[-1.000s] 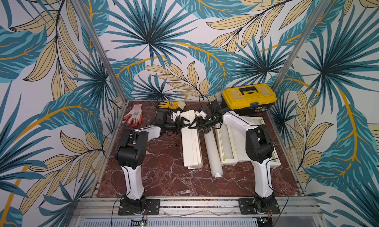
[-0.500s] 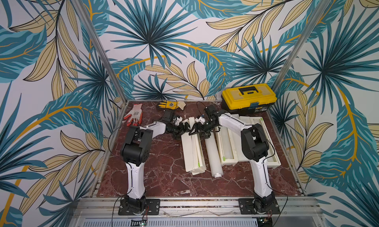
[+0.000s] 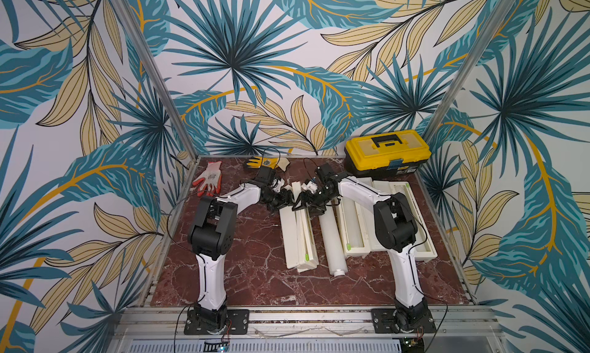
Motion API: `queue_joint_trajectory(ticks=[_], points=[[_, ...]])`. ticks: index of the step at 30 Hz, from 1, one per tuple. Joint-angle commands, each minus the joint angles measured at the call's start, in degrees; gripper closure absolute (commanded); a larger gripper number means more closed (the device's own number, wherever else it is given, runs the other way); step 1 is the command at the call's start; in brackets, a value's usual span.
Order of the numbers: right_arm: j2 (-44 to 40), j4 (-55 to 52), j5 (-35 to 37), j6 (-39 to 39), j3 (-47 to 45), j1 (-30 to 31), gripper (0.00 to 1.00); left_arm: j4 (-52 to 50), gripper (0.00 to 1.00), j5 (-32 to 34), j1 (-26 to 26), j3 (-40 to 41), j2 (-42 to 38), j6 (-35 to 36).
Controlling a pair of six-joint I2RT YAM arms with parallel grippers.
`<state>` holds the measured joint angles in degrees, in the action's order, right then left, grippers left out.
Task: Put plastic wrap rolls into dispensers
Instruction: Open the lid of the plastic wrap cutting box.
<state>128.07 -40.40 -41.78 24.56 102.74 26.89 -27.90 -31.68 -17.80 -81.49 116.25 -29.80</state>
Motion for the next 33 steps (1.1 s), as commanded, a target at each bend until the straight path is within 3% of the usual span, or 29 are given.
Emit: queue_joint_trajectory(ticks=[1, 7, 14, 20, 29, 33], points=[[-4.67, 3.72, -10.53, 3.44, 0.53, 1.87, 0.42, -8.78, 0.32, 9.73, -2.22, 1.31, 3.29, 7.36], [-5.24, 4.99, -11.58, 4.42, 0.23, 1.82, 0.42, -9.68, 0.42, 8.83, -1.71, 1.25, 3.03, 9.10], [-5.06, 3.15, -12.96, 1.28, -0.27, 1.24, 0.42, -9.67, 0.50, 1.54, -0.37, 0.98, 2.31, 14.49], [-4.49, 5.40, -15.33, -0.71, -4.42, -0.33, 0.37, -9.52, 0.50, -3.87, 2.27, -0.06, 0.82, 16.48], [-4.54, 1.13, -2.36, -0.92, -3.25, -0.23, 0.16, -8.20, 0.48, -7.04, 2.42, -1.66, 1.49, 15.14], [-5.78, -0.19, 5.91, -1.01, -4.22, -0.11, 0.13, -7.96, 0.49, -8.00, 2.42, -2.00, 1.37, 15.55]])
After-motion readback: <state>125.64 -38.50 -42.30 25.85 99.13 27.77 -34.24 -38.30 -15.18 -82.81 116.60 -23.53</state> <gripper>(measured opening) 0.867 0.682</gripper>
